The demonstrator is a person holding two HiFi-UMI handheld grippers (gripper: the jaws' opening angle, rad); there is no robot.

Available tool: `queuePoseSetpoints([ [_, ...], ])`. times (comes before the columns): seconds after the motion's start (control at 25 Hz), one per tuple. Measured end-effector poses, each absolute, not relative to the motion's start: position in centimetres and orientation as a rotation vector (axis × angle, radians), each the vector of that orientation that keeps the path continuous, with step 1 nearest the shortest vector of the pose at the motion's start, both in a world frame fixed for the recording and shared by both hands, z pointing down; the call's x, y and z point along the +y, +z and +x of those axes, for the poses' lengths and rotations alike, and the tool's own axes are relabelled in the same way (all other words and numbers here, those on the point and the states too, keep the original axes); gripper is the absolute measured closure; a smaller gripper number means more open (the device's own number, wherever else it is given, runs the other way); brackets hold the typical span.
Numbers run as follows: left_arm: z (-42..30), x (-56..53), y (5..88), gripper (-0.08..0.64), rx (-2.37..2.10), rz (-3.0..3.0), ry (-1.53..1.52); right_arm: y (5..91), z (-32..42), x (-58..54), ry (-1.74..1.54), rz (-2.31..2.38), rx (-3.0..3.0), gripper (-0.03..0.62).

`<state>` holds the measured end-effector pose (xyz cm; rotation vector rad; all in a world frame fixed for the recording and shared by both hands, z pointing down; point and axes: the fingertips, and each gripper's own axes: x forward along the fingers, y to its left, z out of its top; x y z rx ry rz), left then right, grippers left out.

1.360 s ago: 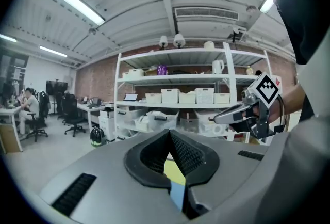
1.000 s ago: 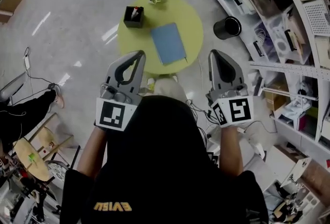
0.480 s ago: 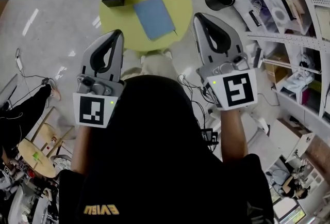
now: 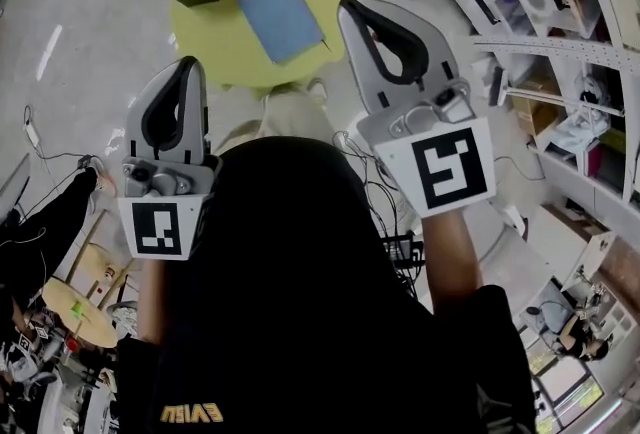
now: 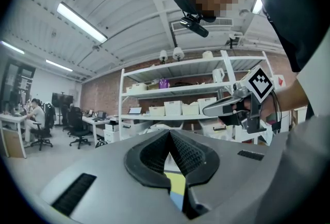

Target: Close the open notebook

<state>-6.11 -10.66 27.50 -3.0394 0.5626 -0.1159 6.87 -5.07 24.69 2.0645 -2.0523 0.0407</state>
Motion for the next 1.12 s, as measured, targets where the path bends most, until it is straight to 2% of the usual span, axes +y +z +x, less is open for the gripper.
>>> queuePoseSetpoints([
  [1.12,-5.0,-7.9,29.8,0.543,0.436,-3.058,-0.233,26.2,6.6,-3.4,0.092,2.029,-2.032,0.591],
])
